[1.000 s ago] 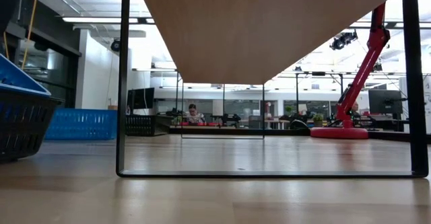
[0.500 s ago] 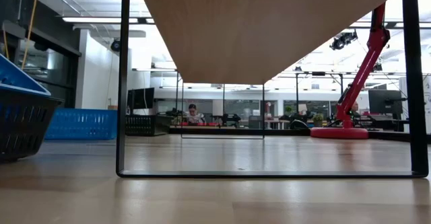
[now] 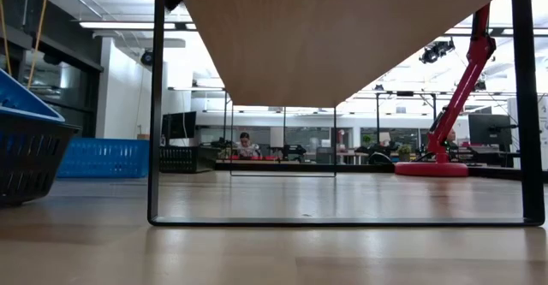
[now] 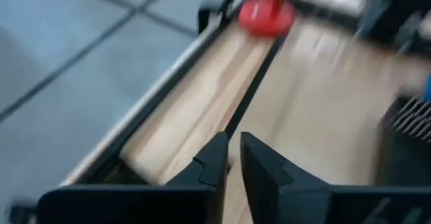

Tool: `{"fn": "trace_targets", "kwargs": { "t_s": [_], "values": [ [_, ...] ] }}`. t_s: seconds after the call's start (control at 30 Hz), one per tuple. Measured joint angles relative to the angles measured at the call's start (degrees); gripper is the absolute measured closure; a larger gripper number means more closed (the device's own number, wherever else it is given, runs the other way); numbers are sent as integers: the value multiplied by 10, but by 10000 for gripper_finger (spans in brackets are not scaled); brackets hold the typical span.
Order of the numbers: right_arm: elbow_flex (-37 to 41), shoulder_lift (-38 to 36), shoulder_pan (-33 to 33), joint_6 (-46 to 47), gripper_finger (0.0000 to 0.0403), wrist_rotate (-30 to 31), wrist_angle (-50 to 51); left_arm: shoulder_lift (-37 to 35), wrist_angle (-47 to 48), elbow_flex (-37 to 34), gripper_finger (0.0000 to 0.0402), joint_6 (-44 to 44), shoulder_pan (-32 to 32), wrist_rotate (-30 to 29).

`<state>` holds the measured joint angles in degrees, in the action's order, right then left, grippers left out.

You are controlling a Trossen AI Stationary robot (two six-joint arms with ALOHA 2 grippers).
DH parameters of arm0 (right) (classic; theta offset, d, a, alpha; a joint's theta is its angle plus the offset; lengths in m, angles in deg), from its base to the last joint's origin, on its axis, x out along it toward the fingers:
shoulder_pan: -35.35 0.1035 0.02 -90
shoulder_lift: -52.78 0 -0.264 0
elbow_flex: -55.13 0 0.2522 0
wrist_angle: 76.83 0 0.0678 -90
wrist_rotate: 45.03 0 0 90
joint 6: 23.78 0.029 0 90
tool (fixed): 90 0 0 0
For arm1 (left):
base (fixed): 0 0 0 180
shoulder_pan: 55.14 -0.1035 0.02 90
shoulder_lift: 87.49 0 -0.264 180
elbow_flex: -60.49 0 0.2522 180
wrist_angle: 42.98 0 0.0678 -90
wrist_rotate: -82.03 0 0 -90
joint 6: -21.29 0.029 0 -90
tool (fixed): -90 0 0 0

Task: Stack baskets on shelf by color
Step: Stack the top black bin on the black bin on the shelf

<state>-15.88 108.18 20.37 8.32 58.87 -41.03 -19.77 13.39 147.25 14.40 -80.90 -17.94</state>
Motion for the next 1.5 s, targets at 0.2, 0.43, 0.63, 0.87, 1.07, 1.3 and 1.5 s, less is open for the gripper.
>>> {"fn": "trace_targets", "kwargs": {
  "t_s": [0.2, 0.43, 0.63, 0.87, 1.07, 1.3, 1.5],
  "values": [
    [0, 0, 0, 30, 403, -5, 0, -40, 2, -127, 300, 73, -82, 80],
    [0, 0, 0, 68, 403, -6, 0, 55, -10, -147, 190, 238, -125, 82],
    [0, 0, 0, 71, 403, -6, 0, 168, -31, -147, 144, 312, -148, 145],
    [0, 0, 0, 66, 403, -6, 0, 248, -51, -147, 148, 341, -148, 94],
    [0, 0, 0, 62, 403, -7, 0, 256, -71, -147, 156, 336, -148, 50],
    [0, 0, 0, 50, 403, -23, 0, 257, -69, -157, 181, 404, -148, 38],
    [0, 0, 0, 54, 403, -30, 0, 257, -70, -163, 235, 427, -148, 12]
  ]
}}
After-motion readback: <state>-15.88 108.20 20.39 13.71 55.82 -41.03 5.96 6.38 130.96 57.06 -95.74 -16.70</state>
